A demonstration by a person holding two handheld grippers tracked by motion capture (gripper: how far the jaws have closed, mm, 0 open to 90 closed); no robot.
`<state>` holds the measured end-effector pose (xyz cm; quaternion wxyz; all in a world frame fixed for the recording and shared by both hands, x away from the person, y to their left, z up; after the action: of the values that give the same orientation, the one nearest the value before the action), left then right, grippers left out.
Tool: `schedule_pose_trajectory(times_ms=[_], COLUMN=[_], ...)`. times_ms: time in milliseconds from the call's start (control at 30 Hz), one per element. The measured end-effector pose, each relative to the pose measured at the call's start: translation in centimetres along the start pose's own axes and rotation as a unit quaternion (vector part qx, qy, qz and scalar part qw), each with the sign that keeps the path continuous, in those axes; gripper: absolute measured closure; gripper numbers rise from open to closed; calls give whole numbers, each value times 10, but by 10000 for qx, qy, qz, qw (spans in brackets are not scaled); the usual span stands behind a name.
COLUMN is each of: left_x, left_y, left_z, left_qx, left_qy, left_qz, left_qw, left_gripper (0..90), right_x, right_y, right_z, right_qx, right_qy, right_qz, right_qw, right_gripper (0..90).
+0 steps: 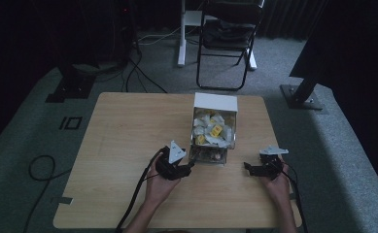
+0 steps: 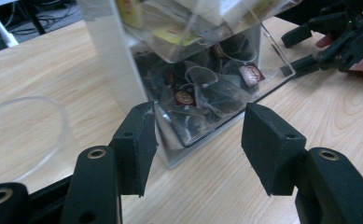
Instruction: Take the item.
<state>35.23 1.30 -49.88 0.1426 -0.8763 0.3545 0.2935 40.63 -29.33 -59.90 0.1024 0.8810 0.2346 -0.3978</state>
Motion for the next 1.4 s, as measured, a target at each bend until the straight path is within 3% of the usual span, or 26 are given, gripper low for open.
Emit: schedule_pose_trajectory(times_ms=[233, 500, 933, 1167, 1400], left_x=[14, 33, 51, 47, 43], left_y=[18, 32, 32, 31, 31], left_z=[-2, -3, 1, 1, 2], left_qx=[298, 463, 539, 441, 489], left_qy=[15, 29, -121, -92, -76], left_qz=[207, 349, 348, 361, 278], left_qw=[9993, 9983, 9979, 9983, 9984], left_gripper=[478, 468, 458, 505, 534], right_x=[0, 0, 0, 0, 0], right_y=[0, 0, 0, 0, 0], right_z=[0, 0, 0, 0, 0], right_qx=[-3, -1, -3, -3, -2], right_qy=[0, 0, 1, 1, 0], right_qz=[0, 0, -1, -1, 0], right_qw=[10000, 10000, 10000, 10000, 10000], right_gripper=[127, 127, 127, 127, 127])
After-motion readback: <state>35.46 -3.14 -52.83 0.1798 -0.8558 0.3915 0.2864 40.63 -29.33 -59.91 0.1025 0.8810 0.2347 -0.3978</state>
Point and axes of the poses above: each handheld gripper's, and its own axes: x roughly forward along the jaws, z roughly out of its underside, y roughly to its right, the point moved 7 cm from there along x, roughly forward along the jaws, and after that the axes turned 5 degrees about -y, right-handed, at the moved point
